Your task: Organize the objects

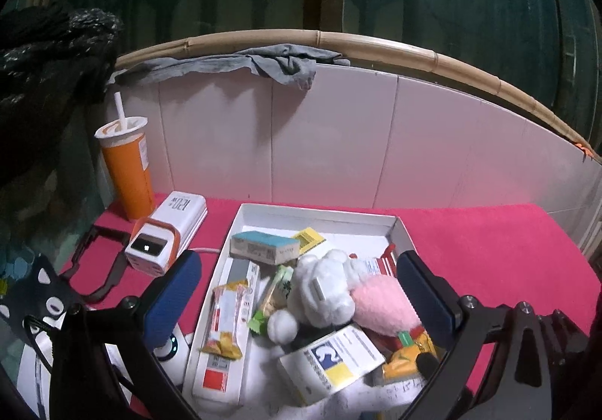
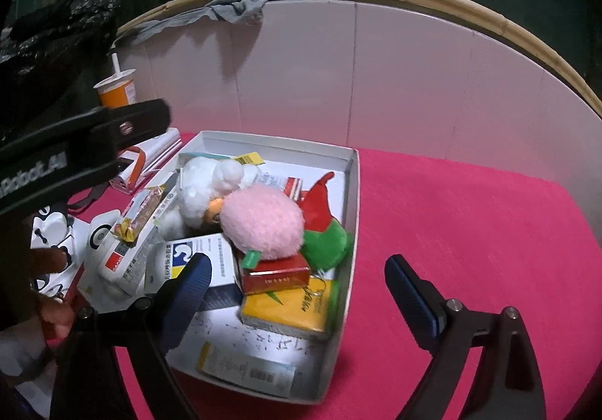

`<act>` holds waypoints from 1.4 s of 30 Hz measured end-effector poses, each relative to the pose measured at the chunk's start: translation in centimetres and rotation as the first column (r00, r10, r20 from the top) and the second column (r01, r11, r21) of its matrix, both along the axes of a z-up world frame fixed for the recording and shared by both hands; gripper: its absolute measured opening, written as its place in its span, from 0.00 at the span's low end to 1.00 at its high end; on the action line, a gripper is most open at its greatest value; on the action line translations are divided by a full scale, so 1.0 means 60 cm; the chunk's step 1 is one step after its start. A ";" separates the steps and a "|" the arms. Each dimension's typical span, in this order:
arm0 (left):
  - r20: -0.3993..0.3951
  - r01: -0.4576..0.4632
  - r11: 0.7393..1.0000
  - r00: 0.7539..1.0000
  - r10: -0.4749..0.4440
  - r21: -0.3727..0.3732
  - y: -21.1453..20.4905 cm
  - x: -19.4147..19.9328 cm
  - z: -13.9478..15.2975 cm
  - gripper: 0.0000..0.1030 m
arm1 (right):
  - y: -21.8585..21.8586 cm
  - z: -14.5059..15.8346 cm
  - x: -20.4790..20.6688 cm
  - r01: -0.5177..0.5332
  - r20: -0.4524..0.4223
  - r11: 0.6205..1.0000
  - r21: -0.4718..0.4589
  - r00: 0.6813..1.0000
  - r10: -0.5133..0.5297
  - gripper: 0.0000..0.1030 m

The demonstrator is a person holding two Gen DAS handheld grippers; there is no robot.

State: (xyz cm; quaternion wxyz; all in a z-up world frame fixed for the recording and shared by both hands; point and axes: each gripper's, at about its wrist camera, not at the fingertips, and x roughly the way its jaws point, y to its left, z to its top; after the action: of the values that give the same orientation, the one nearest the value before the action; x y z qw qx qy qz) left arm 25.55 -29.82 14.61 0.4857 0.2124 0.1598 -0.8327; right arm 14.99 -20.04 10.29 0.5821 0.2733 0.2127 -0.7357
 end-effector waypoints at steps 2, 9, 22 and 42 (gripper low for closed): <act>-0.001 0.009 1.000 1.000 -0.009 0.002 0.009 0.001 0.000 1.00 | 0.008 0.000 -0.002 0.010 0.007 1.000 -0.004 1.000 -0.009 0.93; 0.079 0.005 1.000 0.997 -0.003 -0.022 0.052 -0.010 0.001 1.00 | 0.047 0.003 -0.021 0.048 0.029 0.998 -0.027 0.998 -0.047 0.93; 0.140 -0.030 0.983 0.989 0.056 -0.181 0.162 -0.015 0.046 1.00 | 0.143 0.040 -0.071 0.171 0.044 0.975 -0.145 0.985 -0.166 0.93; 0.151 -0.086 0.995 0.984 0.091 -0.042 0.210 0.014 0.015 1.00 | 0.362 0.112 -0.076 0.288 0.123 0.846 -0.449 0.957 -0.261 1.00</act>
State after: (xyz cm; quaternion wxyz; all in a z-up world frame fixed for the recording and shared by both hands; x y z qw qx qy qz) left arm 26.41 -17.25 15.53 0.5366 0.2597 0.1168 -0.7943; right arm 10.45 1.65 17.04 0.5247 0.1751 -0.0266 -0.8326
